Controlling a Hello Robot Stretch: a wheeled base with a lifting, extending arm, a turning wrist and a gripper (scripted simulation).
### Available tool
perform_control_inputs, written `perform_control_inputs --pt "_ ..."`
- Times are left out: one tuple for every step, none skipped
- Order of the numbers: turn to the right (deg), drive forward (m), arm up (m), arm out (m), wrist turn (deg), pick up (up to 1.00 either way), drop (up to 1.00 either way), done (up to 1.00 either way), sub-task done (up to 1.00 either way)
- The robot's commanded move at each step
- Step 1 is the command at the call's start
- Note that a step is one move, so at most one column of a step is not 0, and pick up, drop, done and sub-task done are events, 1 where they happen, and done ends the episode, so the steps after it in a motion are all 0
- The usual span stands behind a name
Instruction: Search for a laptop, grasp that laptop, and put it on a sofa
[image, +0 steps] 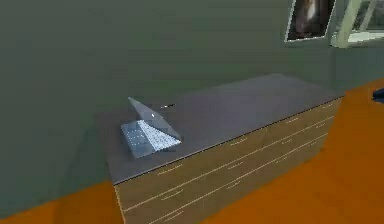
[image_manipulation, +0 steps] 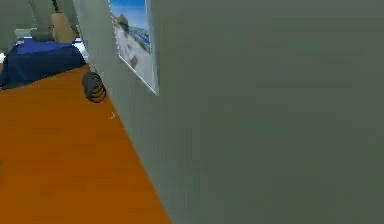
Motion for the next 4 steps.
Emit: perform_control_inputs --pt "-45.0 0.00 0.00 0.00 0.0 0.00 0.00 0.00 0.00" --pt "-45.0 0.00 0.00 0.00 0.0 0.00 0.00 0.00 0.00" --pt "-12.0 0.00 0.00 0.00 0.0 0.00 0.00 0.00 0.00" --pt "45.0 0.00 0.00 0.00 0.0 0.00 0.00 0.00 0.00"
